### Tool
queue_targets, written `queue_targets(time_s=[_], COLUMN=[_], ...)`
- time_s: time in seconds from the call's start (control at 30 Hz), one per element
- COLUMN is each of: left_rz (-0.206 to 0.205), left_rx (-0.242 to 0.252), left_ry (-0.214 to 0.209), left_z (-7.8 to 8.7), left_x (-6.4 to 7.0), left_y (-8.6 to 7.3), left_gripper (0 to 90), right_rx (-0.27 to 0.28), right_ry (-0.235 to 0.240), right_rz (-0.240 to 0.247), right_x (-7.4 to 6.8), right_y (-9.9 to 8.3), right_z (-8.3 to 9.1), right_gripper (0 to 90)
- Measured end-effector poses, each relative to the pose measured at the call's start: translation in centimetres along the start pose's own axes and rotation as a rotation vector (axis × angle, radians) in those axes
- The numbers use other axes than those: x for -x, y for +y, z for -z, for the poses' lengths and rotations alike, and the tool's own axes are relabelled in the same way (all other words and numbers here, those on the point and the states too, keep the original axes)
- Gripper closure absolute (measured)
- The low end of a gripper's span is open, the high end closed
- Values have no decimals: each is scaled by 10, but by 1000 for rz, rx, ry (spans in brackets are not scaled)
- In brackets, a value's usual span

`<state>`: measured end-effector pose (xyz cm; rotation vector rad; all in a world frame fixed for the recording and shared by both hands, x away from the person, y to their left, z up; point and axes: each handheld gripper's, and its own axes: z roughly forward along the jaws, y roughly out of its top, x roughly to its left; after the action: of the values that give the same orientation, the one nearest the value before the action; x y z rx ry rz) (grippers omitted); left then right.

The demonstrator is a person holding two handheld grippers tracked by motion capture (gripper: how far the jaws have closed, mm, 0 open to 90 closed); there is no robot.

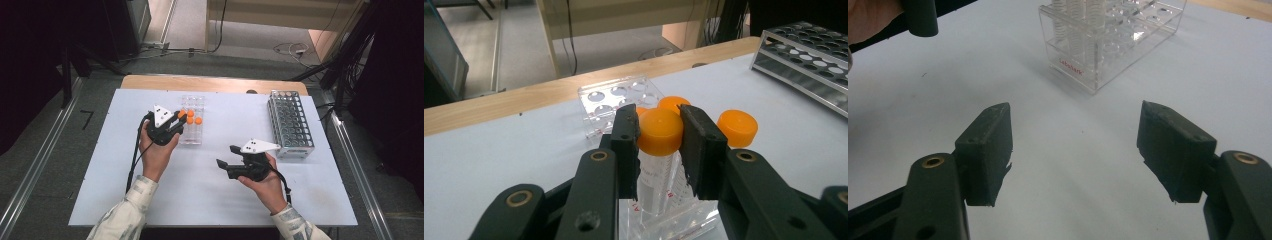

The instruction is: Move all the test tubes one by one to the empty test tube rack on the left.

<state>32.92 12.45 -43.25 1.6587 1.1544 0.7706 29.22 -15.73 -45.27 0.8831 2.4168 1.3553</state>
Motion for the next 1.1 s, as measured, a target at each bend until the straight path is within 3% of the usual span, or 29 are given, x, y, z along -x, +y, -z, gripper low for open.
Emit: queue_targets(time_s=[0.27,0.4,0.7,1.1], left_rz=[41,93,168,150], left_rx=[5,-10,10,10], left_ry=[-5,-45,-113,-111], left_z=[6,10,23,36], left_x=[-3,-5,-5,-2], left_y=[0,-1,-5,-18], left_gripper=[548,498,358,272], right_rx=[2,1,-1,4], right_ry=[-1,-3,-9,-20], right_rz=[-2,-3,-6,-16], right_x=[0,1,2,5], right_y=[0,0,0,0], right_z=[0,1,1,3], right_gripper=[291,291,290,290])
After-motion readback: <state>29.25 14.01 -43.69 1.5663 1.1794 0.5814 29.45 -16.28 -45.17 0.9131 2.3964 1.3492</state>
